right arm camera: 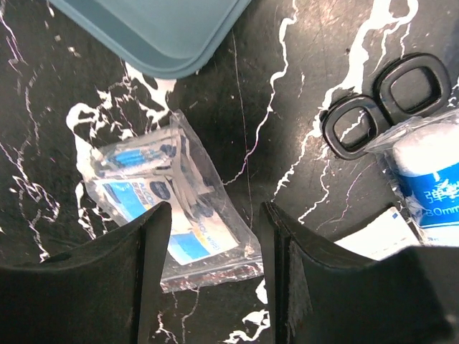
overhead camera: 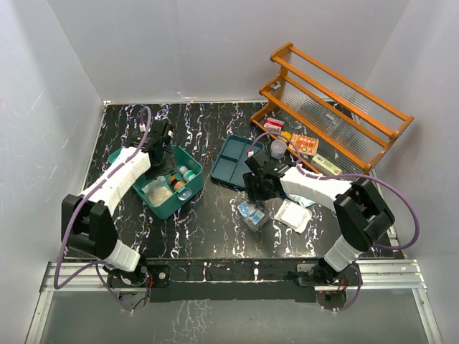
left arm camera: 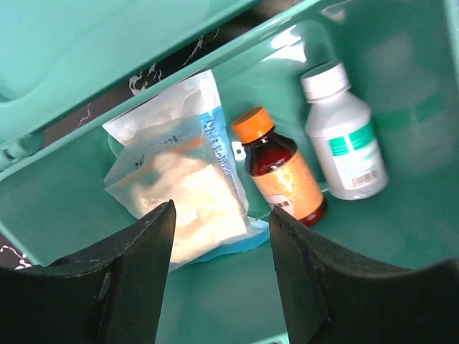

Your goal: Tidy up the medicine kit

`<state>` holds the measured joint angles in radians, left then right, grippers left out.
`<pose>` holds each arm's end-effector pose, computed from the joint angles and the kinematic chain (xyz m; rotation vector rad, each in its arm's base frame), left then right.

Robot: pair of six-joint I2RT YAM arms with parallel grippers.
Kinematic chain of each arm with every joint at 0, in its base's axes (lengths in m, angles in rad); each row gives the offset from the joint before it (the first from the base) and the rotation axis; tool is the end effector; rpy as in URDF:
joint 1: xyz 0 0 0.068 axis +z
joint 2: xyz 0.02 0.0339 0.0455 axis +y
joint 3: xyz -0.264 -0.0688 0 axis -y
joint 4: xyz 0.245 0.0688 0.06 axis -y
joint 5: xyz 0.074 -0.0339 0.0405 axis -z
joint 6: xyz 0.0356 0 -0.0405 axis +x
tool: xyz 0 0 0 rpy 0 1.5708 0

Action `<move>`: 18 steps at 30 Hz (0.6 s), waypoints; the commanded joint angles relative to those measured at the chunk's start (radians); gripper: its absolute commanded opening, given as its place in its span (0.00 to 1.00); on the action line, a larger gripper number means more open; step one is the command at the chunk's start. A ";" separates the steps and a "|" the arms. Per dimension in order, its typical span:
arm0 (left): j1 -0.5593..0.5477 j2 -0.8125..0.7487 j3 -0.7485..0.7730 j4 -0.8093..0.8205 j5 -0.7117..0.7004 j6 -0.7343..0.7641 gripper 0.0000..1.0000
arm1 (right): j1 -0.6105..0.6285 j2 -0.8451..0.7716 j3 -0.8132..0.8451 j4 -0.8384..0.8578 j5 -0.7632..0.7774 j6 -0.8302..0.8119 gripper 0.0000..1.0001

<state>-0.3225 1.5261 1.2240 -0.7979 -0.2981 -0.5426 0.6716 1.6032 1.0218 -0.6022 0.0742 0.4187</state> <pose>0.2963 -0.0880 0.2653 -0.3774 2.5657 0.0928 0.2424 0.1893 0.1916 -0.3289 2.7466 0.1934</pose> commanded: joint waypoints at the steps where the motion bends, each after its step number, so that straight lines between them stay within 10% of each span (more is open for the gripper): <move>1: 0.006 -0.099 0.066 -0.047 0.028 0.019 0.55 | 0.005 0.003 -0.017 0.032 -0.055 -0.137 0.51; 18: 0.006 -0.255 0.071 0.086 0.272 0.020 0.63 | 0.005 0.120 -0.030 0.074 -0.165 -0.276 0.33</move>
<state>-0.3225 1.3197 1.2812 -0.7479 -0.1127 -0.5205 0.6731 1.6844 1.0042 -0.5671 -0.0792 0.1631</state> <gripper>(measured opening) 0.621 0.407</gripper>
